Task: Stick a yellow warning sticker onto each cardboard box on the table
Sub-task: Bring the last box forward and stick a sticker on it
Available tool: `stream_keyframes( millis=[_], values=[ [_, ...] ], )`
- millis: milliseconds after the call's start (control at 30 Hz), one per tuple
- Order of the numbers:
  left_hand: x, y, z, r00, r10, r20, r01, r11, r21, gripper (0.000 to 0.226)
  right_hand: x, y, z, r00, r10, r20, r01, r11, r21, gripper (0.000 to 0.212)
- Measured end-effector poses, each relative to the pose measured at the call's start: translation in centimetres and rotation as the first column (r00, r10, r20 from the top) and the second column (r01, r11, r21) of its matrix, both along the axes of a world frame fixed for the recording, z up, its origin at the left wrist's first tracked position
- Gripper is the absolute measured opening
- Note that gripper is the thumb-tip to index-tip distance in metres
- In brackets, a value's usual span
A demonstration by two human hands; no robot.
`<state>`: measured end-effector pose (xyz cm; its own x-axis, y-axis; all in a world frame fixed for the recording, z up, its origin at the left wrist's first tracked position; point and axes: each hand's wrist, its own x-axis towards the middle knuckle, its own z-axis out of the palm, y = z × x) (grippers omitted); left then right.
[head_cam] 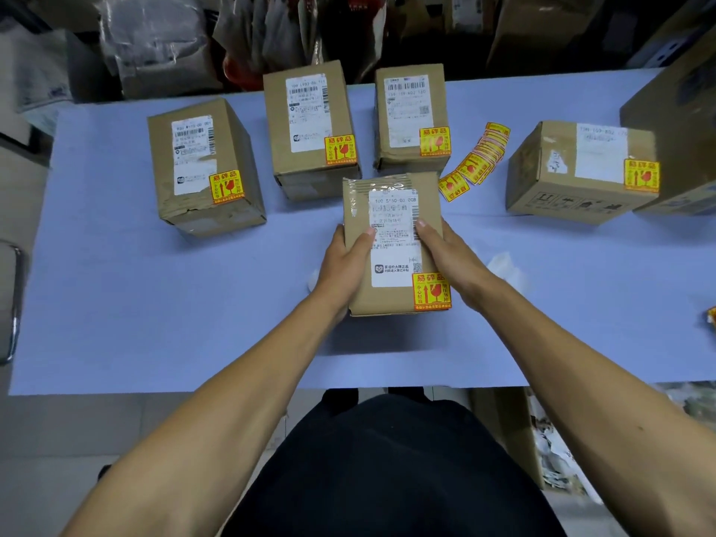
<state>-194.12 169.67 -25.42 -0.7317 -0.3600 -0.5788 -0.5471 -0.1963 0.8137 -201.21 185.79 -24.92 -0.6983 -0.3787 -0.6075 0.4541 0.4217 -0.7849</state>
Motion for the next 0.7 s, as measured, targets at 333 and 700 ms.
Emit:
stream_keyframes(
  millis=[333, 700],
  values=[
    [6.8, -6.9, 4.3, 0.982, 0.166, -0.088, -0.168, 0.986, -0.017, 0.039, 4.8, -8.1, 4.3, 0.99, 0.108, -0.087, -0.114, 0.991, -0.067, 0.043],
    [17.6, -18.8, 4.1, 0.927, 0.374, 0.017, -0.373, 0.927, -0.036, 0.027, 11.8, -22.2, 1.8, 0.92, 0.392, 0.006, -0.391, 0.919, -0.059, 0.062]
  ],
)
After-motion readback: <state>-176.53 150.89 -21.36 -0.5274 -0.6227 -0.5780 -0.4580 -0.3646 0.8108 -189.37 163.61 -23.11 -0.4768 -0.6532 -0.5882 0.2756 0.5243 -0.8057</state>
